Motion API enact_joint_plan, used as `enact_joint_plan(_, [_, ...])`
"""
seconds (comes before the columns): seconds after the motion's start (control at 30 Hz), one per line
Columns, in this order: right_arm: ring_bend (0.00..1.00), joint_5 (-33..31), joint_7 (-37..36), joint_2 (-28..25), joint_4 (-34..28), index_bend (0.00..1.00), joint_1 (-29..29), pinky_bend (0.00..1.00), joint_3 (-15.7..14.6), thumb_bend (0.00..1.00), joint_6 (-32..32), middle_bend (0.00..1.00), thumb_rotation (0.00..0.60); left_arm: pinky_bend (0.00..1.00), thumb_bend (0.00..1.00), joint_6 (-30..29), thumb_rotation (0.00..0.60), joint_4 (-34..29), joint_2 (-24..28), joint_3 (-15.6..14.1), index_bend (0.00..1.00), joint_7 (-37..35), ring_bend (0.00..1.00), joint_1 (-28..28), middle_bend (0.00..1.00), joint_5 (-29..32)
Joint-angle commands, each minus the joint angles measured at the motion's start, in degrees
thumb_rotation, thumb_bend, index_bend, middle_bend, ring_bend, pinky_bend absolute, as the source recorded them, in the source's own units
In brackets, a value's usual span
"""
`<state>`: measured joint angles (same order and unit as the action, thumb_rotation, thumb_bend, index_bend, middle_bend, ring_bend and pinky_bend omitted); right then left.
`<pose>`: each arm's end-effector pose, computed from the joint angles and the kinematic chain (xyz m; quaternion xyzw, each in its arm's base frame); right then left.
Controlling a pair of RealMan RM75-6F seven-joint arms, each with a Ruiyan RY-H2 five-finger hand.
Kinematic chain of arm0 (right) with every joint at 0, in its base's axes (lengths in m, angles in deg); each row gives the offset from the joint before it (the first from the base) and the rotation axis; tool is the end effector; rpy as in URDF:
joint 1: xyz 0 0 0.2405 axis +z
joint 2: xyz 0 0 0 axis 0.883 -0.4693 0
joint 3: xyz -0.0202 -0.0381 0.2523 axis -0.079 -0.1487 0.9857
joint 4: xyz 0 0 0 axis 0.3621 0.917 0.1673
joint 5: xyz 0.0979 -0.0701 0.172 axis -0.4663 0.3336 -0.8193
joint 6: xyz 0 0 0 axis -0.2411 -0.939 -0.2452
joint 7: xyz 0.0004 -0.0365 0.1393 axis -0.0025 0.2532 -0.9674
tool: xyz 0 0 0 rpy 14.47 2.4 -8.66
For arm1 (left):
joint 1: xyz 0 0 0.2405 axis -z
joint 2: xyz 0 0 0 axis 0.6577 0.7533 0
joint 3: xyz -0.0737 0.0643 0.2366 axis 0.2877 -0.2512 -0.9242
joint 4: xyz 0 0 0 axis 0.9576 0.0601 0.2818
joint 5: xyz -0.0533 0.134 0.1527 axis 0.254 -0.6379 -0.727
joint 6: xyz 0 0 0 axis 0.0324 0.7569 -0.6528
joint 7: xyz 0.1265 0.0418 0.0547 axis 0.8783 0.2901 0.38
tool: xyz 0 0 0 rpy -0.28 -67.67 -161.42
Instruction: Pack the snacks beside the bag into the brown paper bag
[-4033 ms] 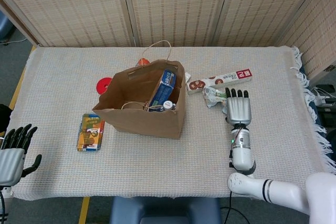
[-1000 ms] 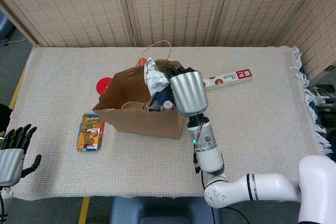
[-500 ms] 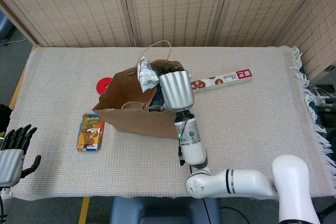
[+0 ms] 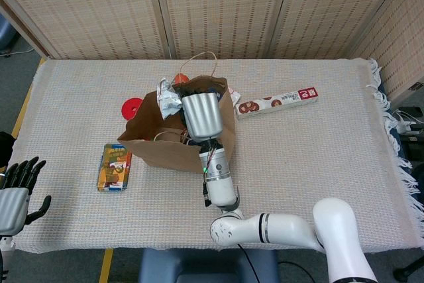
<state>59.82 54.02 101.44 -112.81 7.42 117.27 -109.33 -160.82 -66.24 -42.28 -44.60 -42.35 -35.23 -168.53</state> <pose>0.0814 -0.3769 -0.0058 0.5960 -0.2664 0.5382 0.5331 -0.3134 0.1872 0.1576 -0.6014 -0.3737 -0.3740 0.5989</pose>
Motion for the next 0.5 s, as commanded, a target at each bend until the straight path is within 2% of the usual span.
enact_joint_plan(0.03, [0.53,-1.8,1.0,0.4,-0.6,0.58,0.2,0.63,0.1,0.55,1.1,0.59,0.600,0.00,0.39,0.0,0.600,0.1,0.1,0.0,0.07,-0.2,0.00,0.0,0.00,-0.1])
enact_joint_plan(0.1, [0.48,-3.6,2.4,0.1,-1.7,0.51,0.0,0.59,0.2,0.51,1.6,0.57,0.600,0.00,0.39,0.0,0.600,0.1,0.1,-0.1,0.07,-0.4,0.00,0.0,0.00,-0.2])
enact_joint_plan(0.2, [0.34,-6.2,4.8,-0.8,-3.9,0.27,-0.2,0.44,0.7,0.35,1.9,0.45,0.600,0.00,0.39,0.0,0.600,0.1,0.1,-0.1,0.07,-0.4,0.00,0.0,0.00,-0.2])
enact_joint_plan(0.3, [0.23,-8.5,6.6,-1.6,-6.0,0.11,-0.4,0.35,1.4,0.27,1.5,0.33,0.600,0.00,0.39,0.0,0.600,0.1,0.1,-0.1,0.07,-0.4,0.00,0.0,0.00,-0.2])
enact_joint_plan(0.37, [0.18,-8.5,6.7,-2.3,-7.2,0.05,-0.5,0.31,1.5,0.23,1.0,0.28,0.600,0.00,0.39,0.0,0.600,0.1,0.1,-0.1,0.07,-0.3,0.00,0.0,0.00,-0.2])
enact_joint_plan(0.5, [0.11,-7.8,6.2,-3.7,-9.3,0.00,-1.1,0.25,1.4,0.17,0.1,0.20,0.600,0.00,0.39,0.0,0.600,0.1,0.0,-0.1,0.07,-0.1,0.00,0.0,0.00,-0.2])
